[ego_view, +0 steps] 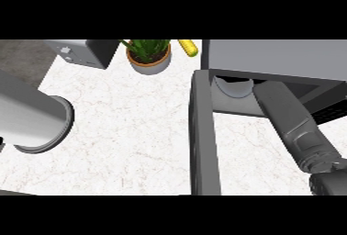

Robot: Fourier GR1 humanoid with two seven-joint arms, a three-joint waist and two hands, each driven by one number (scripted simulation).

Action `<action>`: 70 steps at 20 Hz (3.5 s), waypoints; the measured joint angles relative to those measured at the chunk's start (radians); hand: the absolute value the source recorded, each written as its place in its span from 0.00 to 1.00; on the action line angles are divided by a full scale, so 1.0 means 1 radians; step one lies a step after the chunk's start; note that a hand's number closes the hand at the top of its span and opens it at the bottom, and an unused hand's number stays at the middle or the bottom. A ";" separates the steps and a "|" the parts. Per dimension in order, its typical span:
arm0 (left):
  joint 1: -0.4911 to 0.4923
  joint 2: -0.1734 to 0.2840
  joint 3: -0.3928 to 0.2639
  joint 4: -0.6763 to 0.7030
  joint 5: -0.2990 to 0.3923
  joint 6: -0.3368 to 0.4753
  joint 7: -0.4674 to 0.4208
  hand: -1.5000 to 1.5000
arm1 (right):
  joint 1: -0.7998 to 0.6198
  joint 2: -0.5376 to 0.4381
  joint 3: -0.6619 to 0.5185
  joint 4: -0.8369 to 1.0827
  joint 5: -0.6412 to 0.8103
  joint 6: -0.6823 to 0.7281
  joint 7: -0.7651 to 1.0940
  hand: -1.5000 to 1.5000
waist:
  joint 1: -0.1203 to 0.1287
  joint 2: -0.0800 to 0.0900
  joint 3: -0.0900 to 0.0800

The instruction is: Pick up the milk, place it into the microwave and close the microwave

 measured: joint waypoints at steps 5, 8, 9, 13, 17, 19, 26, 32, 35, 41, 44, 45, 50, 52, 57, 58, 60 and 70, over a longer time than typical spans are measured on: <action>-0.008 -0.026 -0.050 -0.002 -0.021 -0.015 -0.002 0.00 | 0.026 0.010 -0.060 -0.008 -0.067 0.129 -0.066 0.00 | -0.024 -0.012 -0.002; -0.005 -0.049 -0.086 -0.012 -0.041 -0.020 0.004 0.00 | 0.049 0.021 -0.087 -0.007 -0.099 0.193 -0.092 0.00 | -0.038 -0.022 -0.003; -0.010 -0.056 -0.101 -0.018 -0.051 -0.014 0.009 1.00 | 0.055 0.028 -0.094 -0.007 -0.108 0.212 -0.100 0.00 | -0.043 -0.024 -0.004; -0.022 -0.072 -0.152 -0.026 -0.066 0.007 0.040 1.00 | 0.093 0.043 -0.124 -0.007 -0.148 0.317 -0.128 0.00 | -0.064 -0.035 -0.005; -0.014 -0.078 -0.213 -0.036 -0.088 0.014 0.049 1.00 | 0.146 0.056 -0.146 -0.017 -0.186 0.437 -0.172 0.00 | -0.082 -0.044 -0.006; -0.003 -0.081 -0.251 -0.038 -0.102 0.027 0.045 1.00 | 0.184 0.070 -0.149 -0.024 -0.198 0.480 -0.198 0.00 | -0.089 -0.048 -0.007; 0.003 -0.084 -0.387 -0.059 -0.150 0.105 0.086 1.00 | 0.328 0.088 -0.119 -0.100 -0.216 0.578 -0.233 0.00 | -0.116 -0.061 -0.008; -0.036 -0.085 -0.511 -0.026 -0.256 0.150 0.067 1.00 | 0.491 0.105 -0.070 -0.234 -0.222 0.624 -0.240 0.00 | -0.137 -0.068 -0.010; -0.081 -0.085 -0.568 0.017 -0.313 0.184 0.053 1.00 | 0.574 0.106 -0.053 -0.329 -0.237 0.650 -0.221 0.00 | -0.145 -0.069 -0.009; -0.196 -0.085 -0.707 0.135 -0.447 0.268 0.003 1.00 | 0.771 0.097 -0.018 -0.537 -0.261 0.708 -0.202 0.00 | -0.155 -0.068 -0.010; -0.260 -0.085 -0.762 0.233 -0.493 0.297 -0.031 1.00 | 0.876 0.106 0.009 -0.672 -0.272 0.732 -0.170 0.00 | -0.157 -0.067 -0.011; -0.281 -0.085 -0.784 0.271 -0.510 0.308 -0.042 1.00 | 0.908 0.101 0.013 -0.712 -0.280 0.749 -0.162 0.00 | -0.157 -0.066 -0.011; -0.375 -0.084 -0.893 0.474 -0.588 0.390 -0.118 1.00 | 1.053 0.071 0.025 -0.909 -0.313 0.807 -0.138 0.00 | -0.157 -0.063 -0.011; -0.412 -0.083 -0.946 0.556 -0.604 0.457 -0.154 1.00 | 1.108 0.054 0.034 -0.983 -0.317 0.824 -0.130 0.00 | -0.158 -0.063 -0.011; -0.514 -0.082 -1.046 0.805 -0.611 0.622 -0.295 1.00 | 1.202 0.026 0.050 -1.157 -0.362 0.880 -0.087 0.00 | -0.163 -0.059 -0.011; -0.529 -0.082 -1.064 0.850 -0.599 0.658 -0.330 1.00 | 1.215 0.020 0.052 -1.196 -0.379 0.896 -0.067 0.00 | -0.166 -0.058 -0.011; -0.563 -0.082 -1.102 0.929 -0.567 0.737 -0.394 1.00 | 1.251 0.009 0.055 -1.260 -0.412 0.924 -0.048 0.00 | -0.172 -0.057 -0.011; -0.738 -0.080 -1.325 1.167 -0.281 0.987 -0.519 1.00 | 1.305 -0.029 0.066 -1.538 -0.582 1.028 0.118 0.00 | -0.212 -0.047 -0.012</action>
